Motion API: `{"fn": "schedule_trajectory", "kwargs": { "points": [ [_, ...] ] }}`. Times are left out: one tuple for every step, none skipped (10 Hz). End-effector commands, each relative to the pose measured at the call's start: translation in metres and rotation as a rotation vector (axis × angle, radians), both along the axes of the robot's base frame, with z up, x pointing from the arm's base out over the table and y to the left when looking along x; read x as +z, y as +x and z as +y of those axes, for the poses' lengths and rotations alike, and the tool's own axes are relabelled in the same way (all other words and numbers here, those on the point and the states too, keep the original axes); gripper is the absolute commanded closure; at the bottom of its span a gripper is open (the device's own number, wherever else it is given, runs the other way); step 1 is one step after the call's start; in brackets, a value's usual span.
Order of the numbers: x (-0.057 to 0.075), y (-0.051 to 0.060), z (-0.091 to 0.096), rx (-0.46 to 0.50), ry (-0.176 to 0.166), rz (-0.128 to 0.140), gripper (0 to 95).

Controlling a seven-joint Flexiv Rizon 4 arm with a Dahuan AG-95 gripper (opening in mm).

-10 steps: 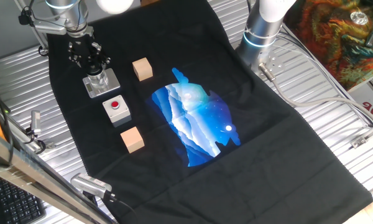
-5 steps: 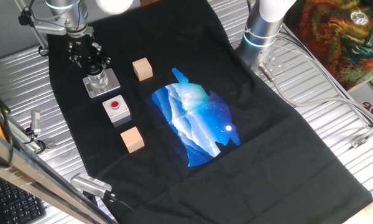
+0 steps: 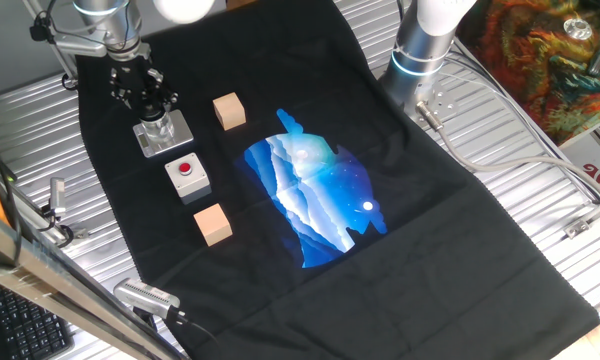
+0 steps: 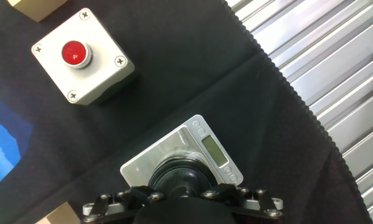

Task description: Screw the lid onto the jar

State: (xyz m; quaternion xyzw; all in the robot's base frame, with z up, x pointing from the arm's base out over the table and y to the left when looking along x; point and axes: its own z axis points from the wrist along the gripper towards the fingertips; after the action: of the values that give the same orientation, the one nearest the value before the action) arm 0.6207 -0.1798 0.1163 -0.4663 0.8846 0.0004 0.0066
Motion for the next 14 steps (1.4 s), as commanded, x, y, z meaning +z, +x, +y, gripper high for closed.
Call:
{"fn": "schedule_trajectory", "kwargs": {
  "points": [
    [-0.0004,0.0001,0.0000,0.000,0.002,-0.002,19.0],
    [-0.0007,0.0002,0.0000,0.000,0.002,-0.002,19.0],
    [-0.0007,0.0002,0.0000,-0.001,0.000,-0.001,19.0],
    [-0.0007,0.0002,0.0000,-0.002,0.000,-0.001,19.0],
    [-0.0011,0.0003,-0.0001,-0.004,0.000,-0.001,19.0],
    [-0.0012,0.0003,-0.0001,-0.004,0.001,-0.001,19.0],
    [-0.0012,0.0003,-0.0001,-0.004,0.002,-0.001,19.0],
    [-0.0012,0.0003,0.0000,-0.006,0.002,-0.001,19.0],
    [-0.0011,0.0004,0.0000,-0.011,0.003,0.000,19.0],
    [-0.0011,0.0004,0.0000,-0.013,0.003,0.000,38.0],
    [-0.0011,0.0004,0.0000,-0.013,0.003,0.000,38.0],
    [-0.0011,0.0004,0.0000,-0.012,0.002,0.000,38.0],
    [-0.0007,0.0004,0.0001,-0.020,0.012,0.011,38.0],
    [-0.0004,0.0004,0.0002,-0.022,0.002,0.007,38.0]
  ]
}}
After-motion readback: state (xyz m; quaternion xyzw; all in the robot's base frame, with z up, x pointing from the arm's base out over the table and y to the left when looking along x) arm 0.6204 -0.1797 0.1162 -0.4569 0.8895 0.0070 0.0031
